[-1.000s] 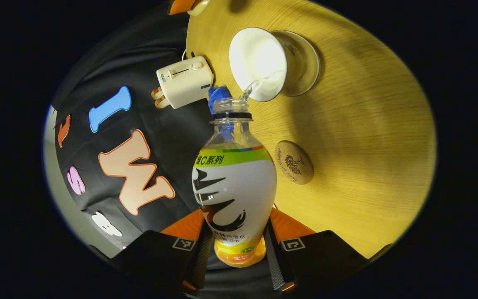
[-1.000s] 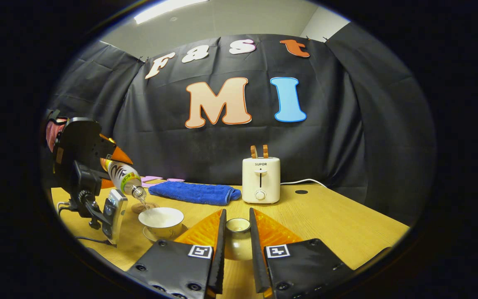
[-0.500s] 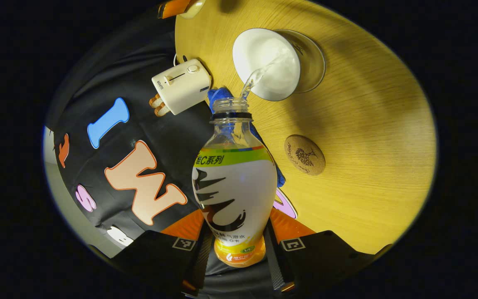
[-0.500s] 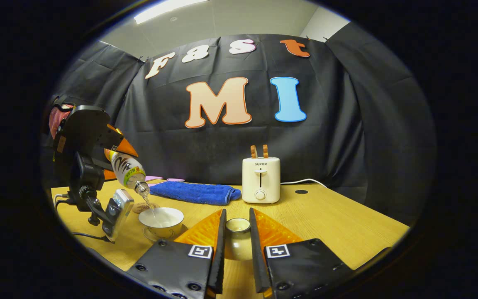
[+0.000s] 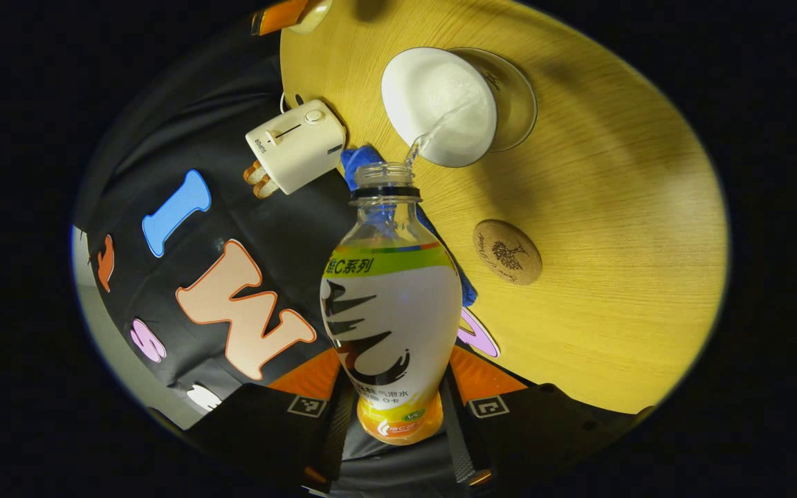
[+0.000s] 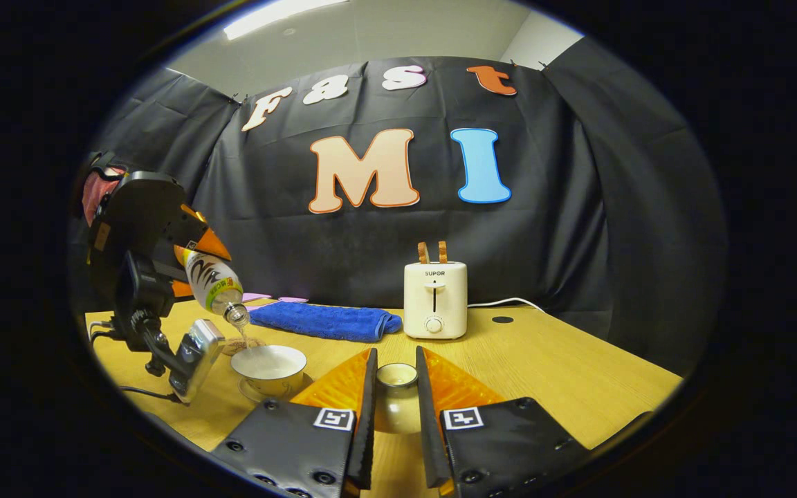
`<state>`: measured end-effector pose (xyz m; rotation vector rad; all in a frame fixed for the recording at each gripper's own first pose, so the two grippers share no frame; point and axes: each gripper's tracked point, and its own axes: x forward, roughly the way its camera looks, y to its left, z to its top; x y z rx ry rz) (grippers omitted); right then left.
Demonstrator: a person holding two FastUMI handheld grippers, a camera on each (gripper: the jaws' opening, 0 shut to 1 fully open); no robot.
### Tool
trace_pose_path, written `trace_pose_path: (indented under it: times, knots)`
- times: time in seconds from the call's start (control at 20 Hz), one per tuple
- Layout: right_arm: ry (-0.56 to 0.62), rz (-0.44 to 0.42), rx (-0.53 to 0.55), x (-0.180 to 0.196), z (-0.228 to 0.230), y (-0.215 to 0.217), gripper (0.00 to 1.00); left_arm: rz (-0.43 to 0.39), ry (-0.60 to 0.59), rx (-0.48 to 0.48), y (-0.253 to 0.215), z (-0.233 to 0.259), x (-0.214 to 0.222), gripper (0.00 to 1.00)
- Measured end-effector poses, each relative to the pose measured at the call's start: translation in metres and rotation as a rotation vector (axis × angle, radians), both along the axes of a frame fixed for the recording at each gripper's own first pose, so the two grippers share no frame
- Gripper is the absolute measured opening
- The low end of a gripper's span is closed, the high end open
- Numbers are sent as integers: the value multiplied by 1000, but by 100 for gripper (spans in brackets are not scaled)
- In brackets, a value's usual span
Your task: Open the teacup lid with one hand, grasp the water bottle and pour water into the teacup with the other hand; after pouring, place the water bottle on the coaster and then close the teacup lid.
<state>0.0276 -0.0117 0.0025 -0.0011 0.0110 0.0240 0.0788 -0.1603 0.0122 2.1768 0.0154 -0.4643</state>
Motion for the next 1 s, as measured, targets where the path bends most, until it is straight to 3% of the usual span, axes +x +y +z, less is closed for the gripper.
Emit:
trace_pose_path:
  times: [0.2, 0.35, 0.85, 1.0]
  knots:
    - [0, 0, 0, 1, 0, 0, 33, 8, 94, -128, -1, -25, -1, 59]
    - [-1, 0, 1, 0, 1, 0, 33, 32, 188, -324, -2, -46, -8, 59]
    - [0, 0, 0, 0, 0, 0, 33, 116, 357, -1274, 4, -6, 8, 58]
    - [1, 1, -1, 0, 1, 0, 33, 126, 349, -1562, 4, 9, 26, 58]
